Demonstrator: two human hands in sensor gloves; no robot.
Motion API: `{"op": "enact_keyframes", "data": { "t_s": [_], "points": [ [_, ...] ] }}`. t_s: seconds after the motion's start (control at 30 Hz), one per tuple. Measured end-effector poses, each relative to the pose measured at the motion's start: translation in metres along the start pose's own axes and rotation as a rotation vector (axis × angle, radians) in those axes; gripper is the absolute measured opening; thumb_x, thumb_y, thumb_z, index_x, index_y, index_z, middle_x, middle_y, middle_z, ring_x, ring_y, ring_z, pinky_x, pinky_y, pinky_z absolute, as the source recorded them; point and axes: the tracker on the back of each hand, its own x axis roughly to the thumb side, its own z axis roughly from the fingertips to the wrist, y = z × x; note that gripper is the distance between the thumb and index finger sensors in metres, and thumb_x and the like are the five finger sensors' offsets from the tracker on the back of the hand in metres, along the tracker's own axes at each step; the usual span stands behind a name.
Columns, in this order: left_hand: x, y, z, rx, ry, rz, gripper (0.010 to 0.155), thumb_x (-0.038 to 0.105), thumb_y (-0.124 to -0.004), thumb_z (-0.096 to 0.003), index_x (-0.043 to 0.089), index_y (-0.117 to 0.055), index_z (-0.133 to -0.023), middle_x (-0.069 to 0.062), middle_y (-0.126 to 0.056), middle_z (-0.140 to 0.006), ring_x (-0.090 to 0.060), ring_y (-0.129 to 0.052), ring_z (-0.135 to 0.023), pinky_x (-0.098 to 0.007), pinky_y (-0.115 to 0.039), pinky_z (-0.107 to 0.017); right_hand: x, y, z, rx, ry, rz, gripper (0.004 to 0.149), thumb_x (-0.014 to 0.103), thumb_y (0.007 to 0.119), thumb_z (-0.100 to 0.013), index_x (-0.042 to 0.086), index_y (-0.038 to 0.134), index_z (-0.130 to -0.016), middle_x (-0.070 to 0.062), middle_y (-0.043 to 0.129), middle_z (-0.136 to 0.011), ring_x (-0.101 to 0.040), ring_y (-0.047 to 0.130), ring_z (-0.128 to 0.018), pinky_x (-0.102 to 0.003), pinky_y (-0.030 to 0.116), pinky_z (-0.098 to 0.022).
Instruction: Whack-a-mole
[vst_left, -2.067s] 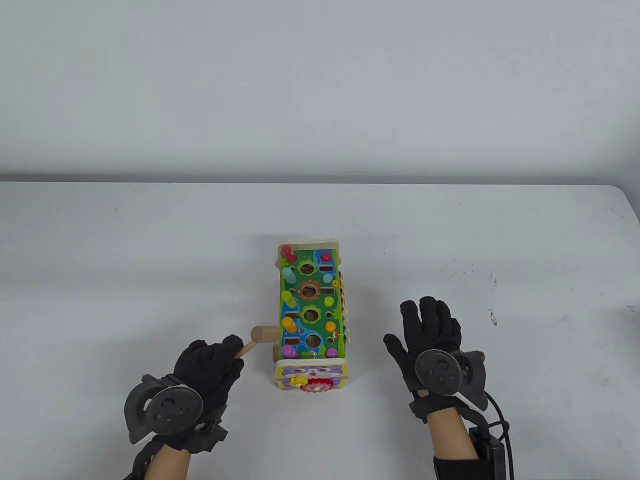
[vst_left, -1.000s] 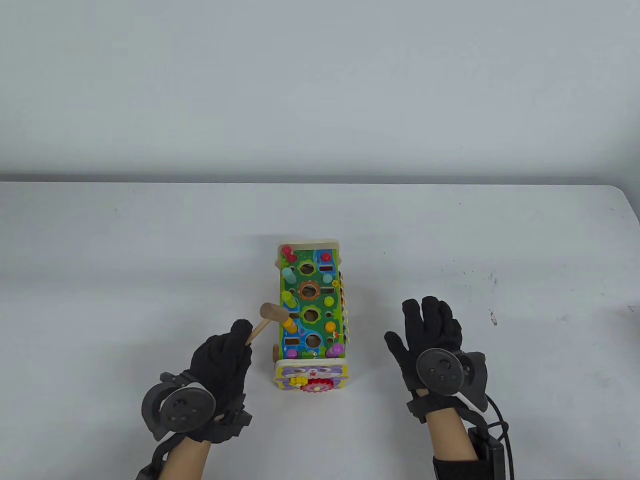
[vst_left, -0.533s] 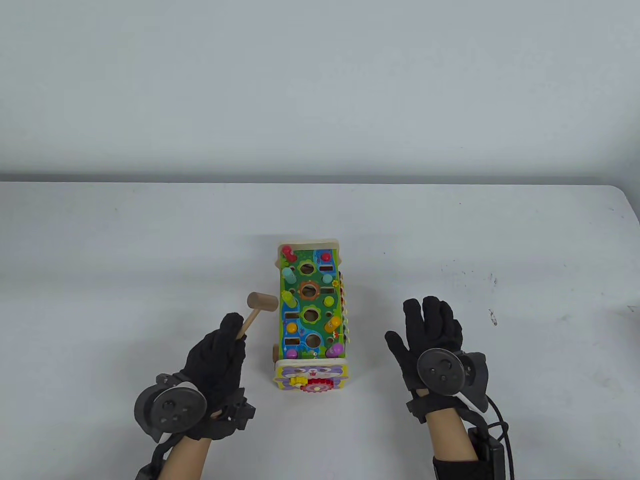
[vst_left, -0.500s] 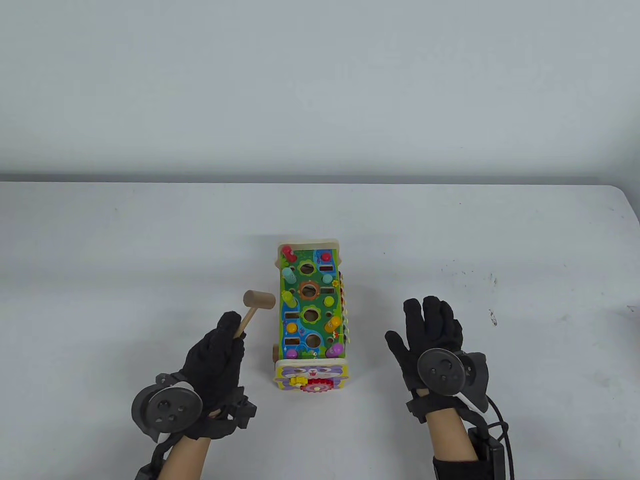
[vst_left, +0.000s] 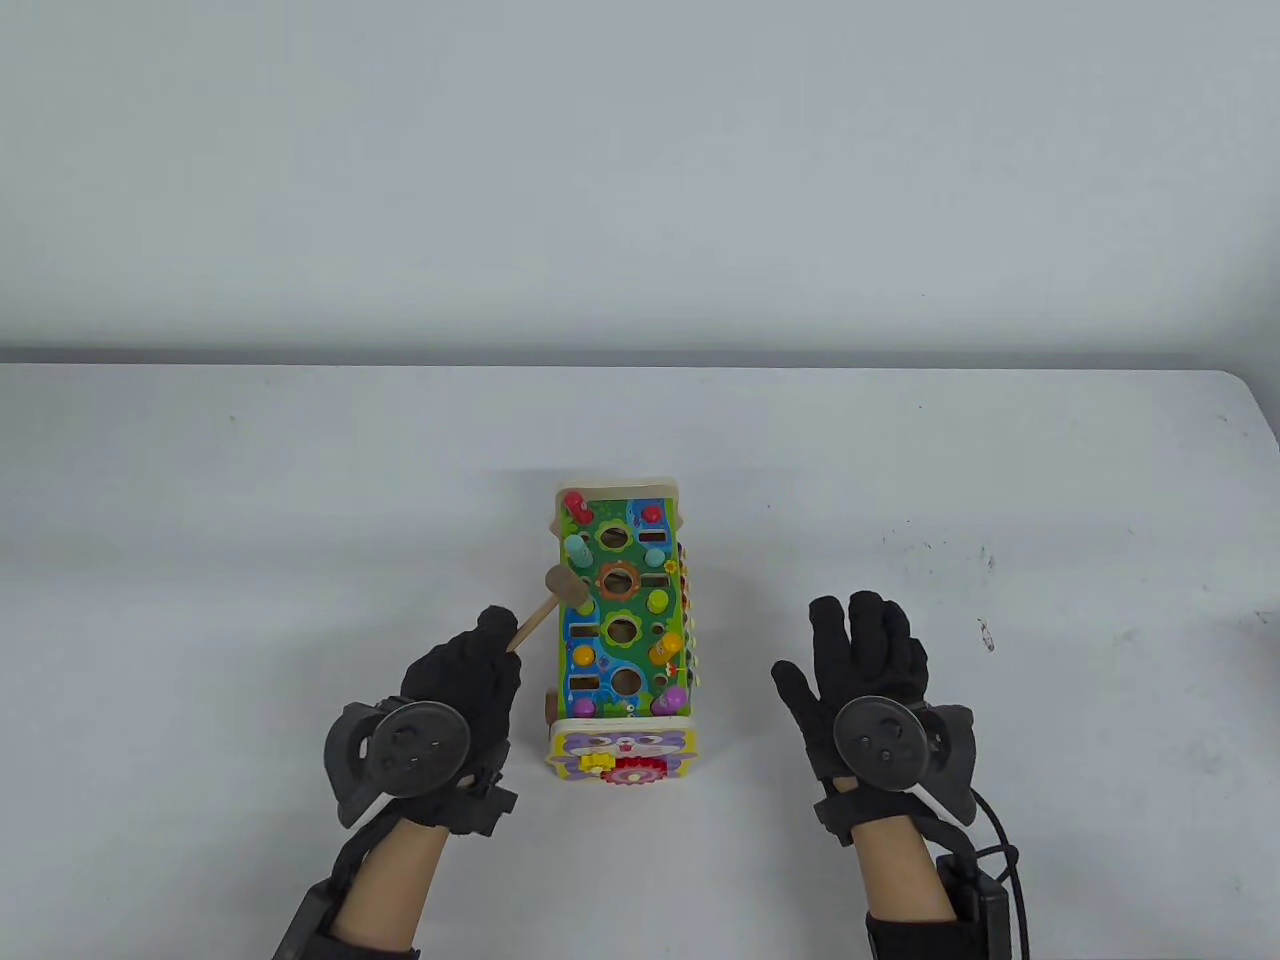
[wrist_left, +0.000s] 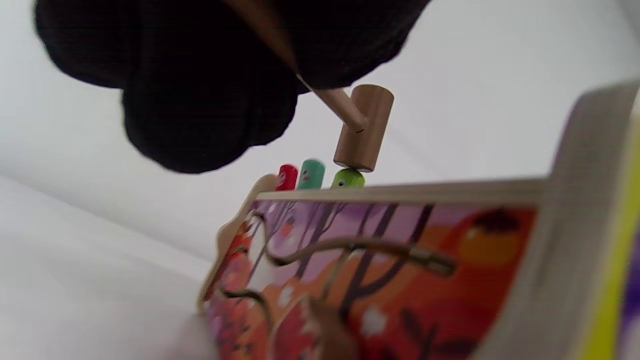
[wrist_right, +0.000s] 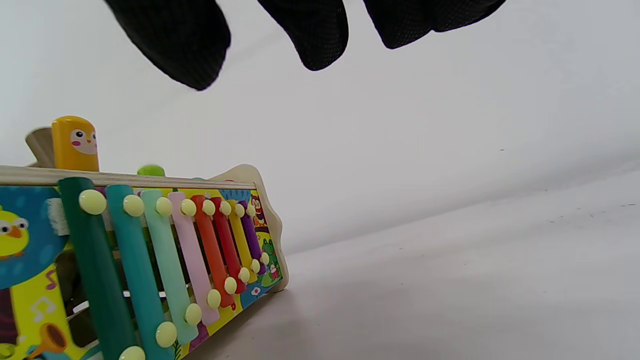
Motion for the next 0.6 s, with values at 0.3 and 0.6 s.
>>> {"op": "enact_keyframes", "data": {
  "t_s": [0.3, 0.6],
  "points": [
    [-0.008, 0.031, -0.004, 0.335, 0.023, 0.29, 0.053, 0.023, -0.066, -0.0548, 0.003, -0.056, -0.103, -0.021, -0.083, -0.081, -0.032, -0.097, -0.05, -0.063, -0.07, -0.058, 0.001, -0.003, 0.001, -0.019, -0.005, -0.017, 0.069, 0.043, 0.064, -0.06, -0.003, 0.049, -0.109, -0.04, 0.036, -0.108, -0.069, 0.037, -0.094, -0.079, 0.032, -0.056],
    [-0.008, 0.012, -0.032, 0.244, 0.027, 0.27, 0.055, 0.022, -0.065, -0.0545, 0.002, -0.053, -0.104, -0.023, -0.08, -0.083, -0.034, -0.096, -0.052, -0.065, -0.068, -0.058, 0.002, -0.003, 0.001, -0.012, -0.012, -0.033, 0.069, 0.043, 0.064, -0.06, -0.003, 0.048, -0.109, -0.04, 0.035, -0.108, -0.069, 0.037, -0.094, -0.079, 0.031, -0.056]
  ]
}}
